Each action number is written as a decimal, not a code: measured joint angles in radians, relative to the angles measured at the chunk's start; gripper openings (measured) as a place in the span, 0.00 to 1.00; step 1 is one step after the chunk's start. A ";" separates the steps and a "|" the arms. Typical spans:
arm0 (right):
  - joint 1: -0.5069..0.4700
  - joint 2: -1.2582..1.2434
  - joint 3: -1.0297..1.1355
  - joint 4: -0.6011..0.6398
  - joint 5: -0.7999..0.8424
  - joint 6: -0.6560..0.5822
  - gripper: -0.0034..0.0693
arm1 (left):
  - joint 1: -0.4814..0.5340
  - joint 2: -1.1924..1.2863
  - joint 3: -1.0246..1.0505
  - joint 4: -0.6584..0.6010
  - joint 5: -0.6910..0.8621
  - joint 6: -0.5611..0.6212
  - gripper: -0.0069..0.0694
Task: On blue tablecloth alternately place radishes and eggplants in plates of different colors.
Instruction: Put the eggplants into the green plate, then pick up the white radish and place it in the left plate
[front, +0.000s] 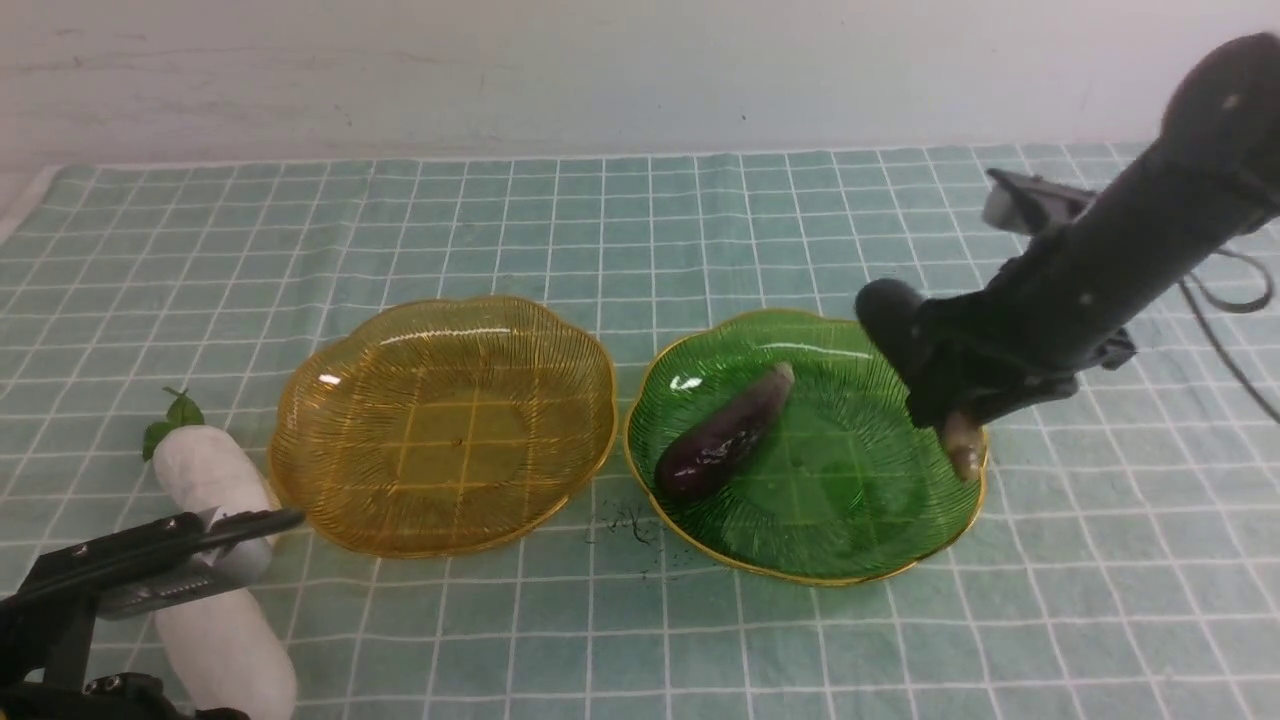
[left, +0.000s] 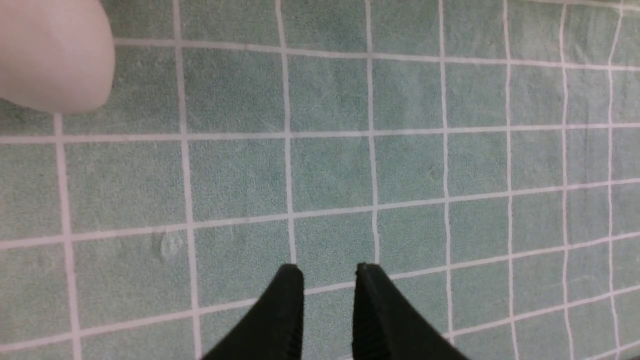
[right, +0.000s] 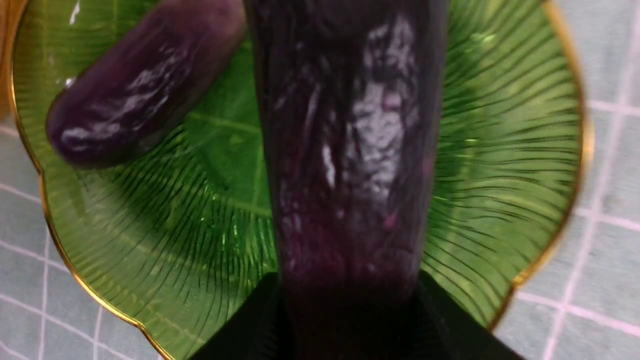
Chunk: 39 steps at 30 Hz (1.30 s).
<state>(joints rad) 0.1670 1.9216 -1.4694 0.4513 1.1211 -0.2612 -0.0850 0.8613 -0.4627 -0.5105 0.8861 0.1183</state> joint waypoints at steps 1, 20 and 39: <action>0.022 0.010 0.000 -0.009 -0.014 0.000 0.41 | 0.000 0.000 0.000 0.000 0.000 0.000 0.27; 0.100 0.047 -0.049 -0.109 0.092 0.121 0.87 | 0.000 0.000 0.000 0.000 -0.011 0.000 0.30; 0.100 -0.552 0.306 -0.135 0.111 0.084 0.04 | 0.000 0.000 0.000 0.094 -0.115 -0.078 0.44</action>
<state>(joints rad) 0.2668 1.3700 -1.1632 0.3161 1.2317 -0.1772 -0.0850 0.8613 -0.4627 -0.4165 0.7707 0.0400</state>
